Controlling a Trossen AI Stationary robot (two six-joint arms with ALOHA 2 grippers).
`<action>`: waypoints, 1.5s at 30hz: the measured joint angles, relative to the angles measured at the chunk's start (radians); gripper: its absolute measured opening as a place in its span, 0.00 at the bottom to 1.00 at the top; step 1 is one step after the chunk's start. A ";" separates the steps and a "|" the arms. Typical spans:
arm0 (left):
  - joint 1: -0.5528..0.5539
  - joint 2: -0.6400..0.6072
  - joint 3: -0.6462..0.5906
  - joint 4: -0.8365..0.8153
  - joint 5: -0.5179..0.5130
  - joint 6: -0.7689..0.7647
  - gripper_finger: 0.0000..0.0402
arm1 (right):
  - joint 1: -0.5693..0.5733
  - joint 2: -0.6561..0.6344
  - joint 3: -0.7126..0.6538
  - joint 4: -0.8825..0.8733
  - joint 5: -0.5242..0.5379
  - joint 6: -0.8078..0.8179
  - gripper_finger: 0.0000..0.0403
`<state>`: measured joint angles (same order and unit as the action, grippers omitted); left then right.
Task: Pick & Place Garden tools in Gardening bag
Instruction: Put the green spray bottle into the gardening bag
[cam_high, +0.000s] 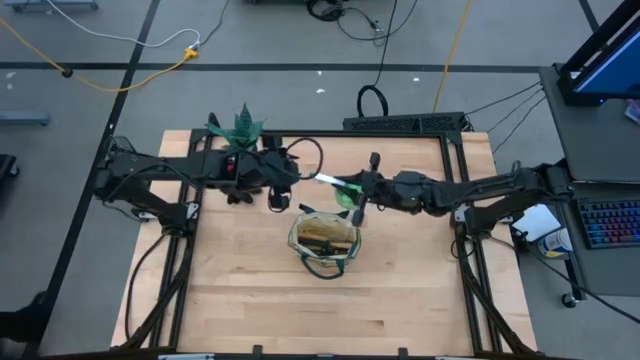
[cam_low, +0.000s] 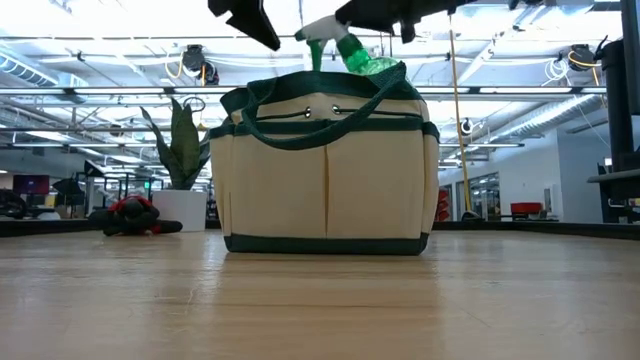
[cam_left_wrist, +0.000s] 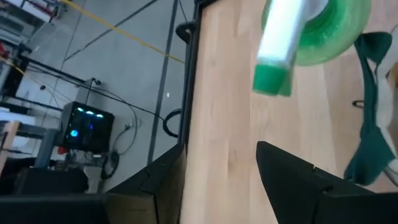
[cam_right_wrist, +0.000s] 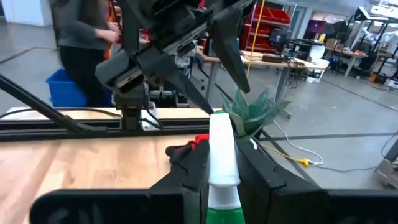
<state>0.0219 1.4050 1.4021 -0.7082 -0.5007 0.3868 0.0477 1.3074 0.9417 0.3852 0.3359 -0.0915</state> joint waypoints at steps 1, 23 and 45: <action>0.000 -0.012 0.000 -0.015 0.000 -0.012 0.50 | 0.006 -0.007 0.000 0.000 0.000 -0.004 0.12; 0.000 -0.125 -0.002 -0.144 0.003 -0.273 0.50 | 0.131 0.103 0.001 0.325 -0.209 0.057 0.12; -0.005 -0.125 -0.002 -0.167 0.066 -0.369 0.50 | 0.201 0.151 -0.390 0.953 -0.111 0.119 0.11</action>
<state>0.0174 1.2800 1.4006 -0.8751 -0.4347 0.0173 0.2489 1.4580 0.5519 1.3382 0.2247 0.0276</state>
